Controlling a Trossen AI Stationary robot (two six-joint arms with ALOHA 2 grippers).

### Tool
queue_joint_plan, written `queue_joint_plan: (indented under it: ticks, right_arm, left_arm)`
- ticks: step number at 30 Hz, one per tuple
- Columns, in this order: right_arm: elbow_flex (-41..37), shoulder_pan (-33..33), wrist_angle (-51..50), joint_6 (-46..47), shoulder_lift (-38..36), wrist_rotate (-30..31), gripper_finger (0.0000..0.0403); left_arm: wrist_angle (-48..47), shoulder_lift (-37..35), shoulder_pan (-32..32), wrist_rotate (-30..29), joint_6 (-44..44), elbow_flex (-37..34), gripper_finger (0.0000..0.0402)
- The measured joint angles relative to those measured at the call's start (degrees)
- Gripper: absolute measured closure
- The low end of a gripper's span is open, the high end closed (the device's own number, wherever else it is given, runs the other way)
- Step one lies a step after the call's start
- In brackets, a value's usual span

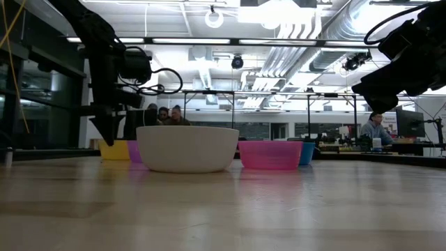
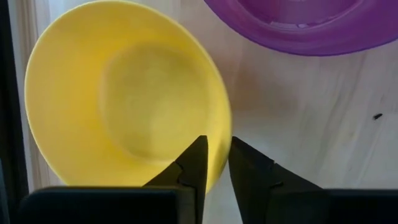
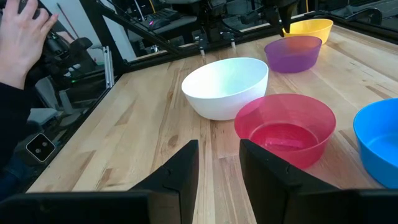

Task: Nest bowls inside each other
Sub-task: Stack the yellow bowl on top of the white bowl

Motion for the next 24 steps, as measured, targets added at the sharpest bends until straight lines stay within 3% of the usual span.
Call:
queue_joint_plan:
  ticks: [14,24]
  right_arm:
    - [0.0,0.0,0.0,0.0,0.0,0.0,0.0293]
    - [0.0,0.0,0.0,0.0,0.0,0.0,0.0293]
  left_arm:
    - [-0.4,0.0,0.0,2.6,-0.3,0.1,0.0395]
    - [-0.4,0.0,0.0,2.5,-1.2,0.1,0.0398]
